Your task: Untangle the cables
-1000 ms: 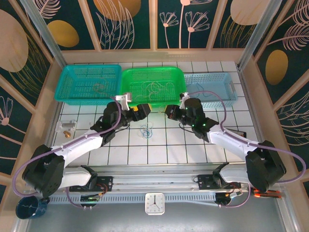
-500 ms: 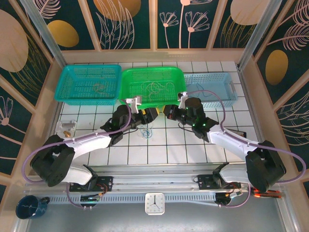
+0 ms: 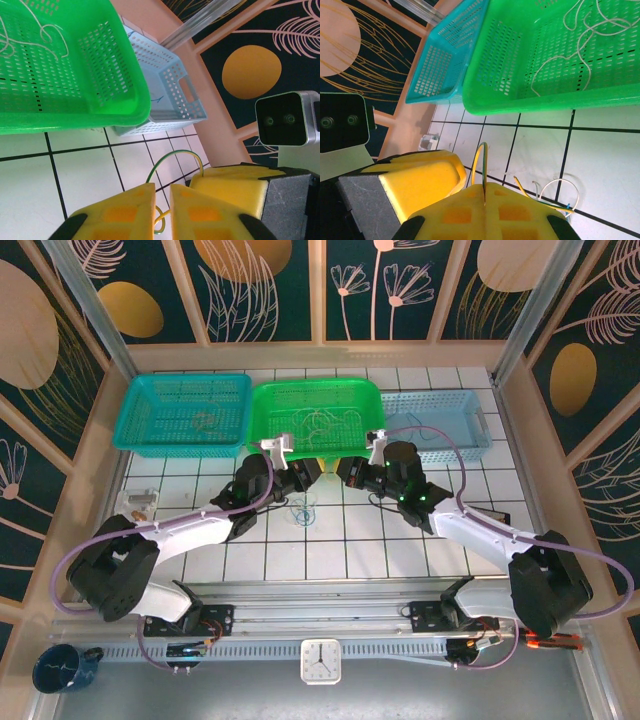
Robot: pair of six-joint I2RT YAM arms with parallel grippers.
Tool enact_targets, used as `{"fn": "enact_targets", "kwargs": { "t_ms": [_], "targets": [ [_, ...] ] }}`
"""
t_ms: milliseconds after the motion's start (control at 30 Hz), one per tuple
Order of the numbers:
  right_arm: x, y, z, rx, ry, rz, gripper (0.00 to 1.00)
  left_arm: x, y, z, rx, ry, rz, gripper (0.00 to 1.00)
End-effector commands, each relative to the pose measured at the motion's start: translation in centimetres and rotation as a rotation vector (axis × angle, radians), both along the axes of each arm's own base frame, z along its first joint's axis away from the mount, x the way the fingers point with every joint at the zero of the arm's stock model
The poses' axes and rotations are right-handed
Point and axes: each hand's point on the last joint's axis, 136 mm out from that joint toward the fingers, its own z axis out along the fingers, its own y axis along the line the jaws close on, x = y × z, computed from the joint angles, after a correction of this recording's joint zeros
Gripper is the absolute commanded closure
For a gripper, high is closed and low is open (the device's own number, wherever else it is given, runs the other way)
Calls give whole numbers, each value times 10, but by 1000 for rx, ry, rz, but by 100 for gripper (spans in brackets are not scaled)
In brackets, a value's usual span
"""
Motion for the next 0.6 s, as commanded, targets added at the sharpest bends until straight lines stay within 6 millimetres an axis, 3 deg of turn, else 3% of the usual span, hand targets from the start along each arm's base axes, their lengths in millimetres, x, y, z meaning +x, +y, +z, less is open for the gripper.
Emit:
{"fn": "enact_targets", "kwargs": {
  "t_ms": [0,133,267,300,400,500,567],
  "targets": [
    [2,1,23,39,-65,9,100,5,-5,16,-38,-42,7,88],
    [2,1,24,41,-68,7,100,5,-5,16,-41,-43,7,100],
    [2,1,24,41,-68,4,100,5,-4,16,-44,-45,6,100],
    [2,0,24,39,-68,2,100,4,-5,17,-43,-47,5,97],
    [3,-1,24,35,-70,-5,100,3,-3,15,-39,-44,8,69],
    [4,-2,24,34,-71,-9,100,3,-2,15,-39,-45,11,59],
    [4,-1,24,34,-71,-8,100,2,-2,13,-39,-41,8,58]
  ]
}}
